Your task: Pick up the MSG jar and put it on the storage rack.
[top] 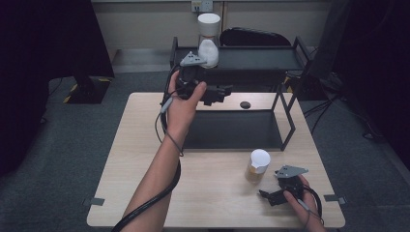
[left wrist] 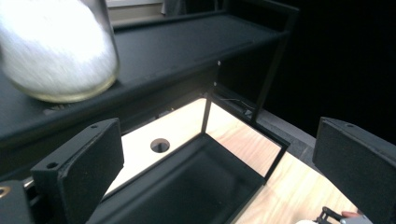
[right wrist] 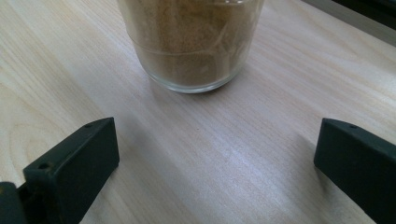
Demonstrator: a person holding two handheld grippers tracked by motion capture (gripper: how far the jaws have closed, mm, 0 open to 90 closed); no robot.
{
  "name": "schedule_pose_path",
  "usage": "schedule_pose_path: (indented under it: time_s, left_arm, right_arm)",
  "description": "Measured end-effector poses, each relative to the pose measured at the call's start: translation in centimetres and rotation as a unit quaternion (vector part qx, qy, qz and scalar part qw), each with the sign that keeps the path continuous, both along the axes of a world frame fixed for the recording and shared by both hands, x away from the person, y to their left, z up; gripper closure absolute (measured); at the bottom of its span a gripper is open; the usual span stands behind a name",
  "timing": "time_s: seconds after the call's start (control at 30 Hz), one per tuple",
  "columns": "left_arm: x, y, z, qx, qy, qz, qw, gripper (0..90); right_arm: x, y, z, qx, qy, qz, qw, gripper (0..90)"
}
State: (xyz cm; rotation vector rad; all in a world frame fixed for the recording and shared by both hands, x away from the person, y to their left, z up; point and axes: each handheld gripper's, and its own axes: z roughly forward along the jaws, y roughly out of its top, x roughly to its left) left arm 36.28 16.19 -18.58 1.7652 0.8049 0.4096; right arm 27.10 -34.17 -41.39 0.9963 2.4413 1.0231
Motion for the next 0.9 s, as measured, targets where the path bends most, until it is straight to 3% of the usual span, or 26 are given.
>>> schedule_pose_path:
  time_s: [0.43, 0.7, 0.9]
  left_arm:
    - [0.3, 0.6, -4.2, -0.007, 0.011, -0.013, 0.9998, 1.4]
    - [0.0, 0.8, -6.0, -0.003, 0.008, -0.016, 0.9998, 1.4]
    - [0.0, 0.9, -7.3, -0.002, 0.016, -0.020, 0.9997, 1.4]
  right_arm:
    - [0.0, 0.0, 0.0, 0.000, 0.000, 0.000, 1.0000, 0.0]
    - [0.0, 0.0, 0.0, 0.000, 0.000, 0.000, 1.0000, 0.0]
    - [0.0, 0.0, 0.0, 0.000, 0.000, 0.000, 1.0000, 0.0]
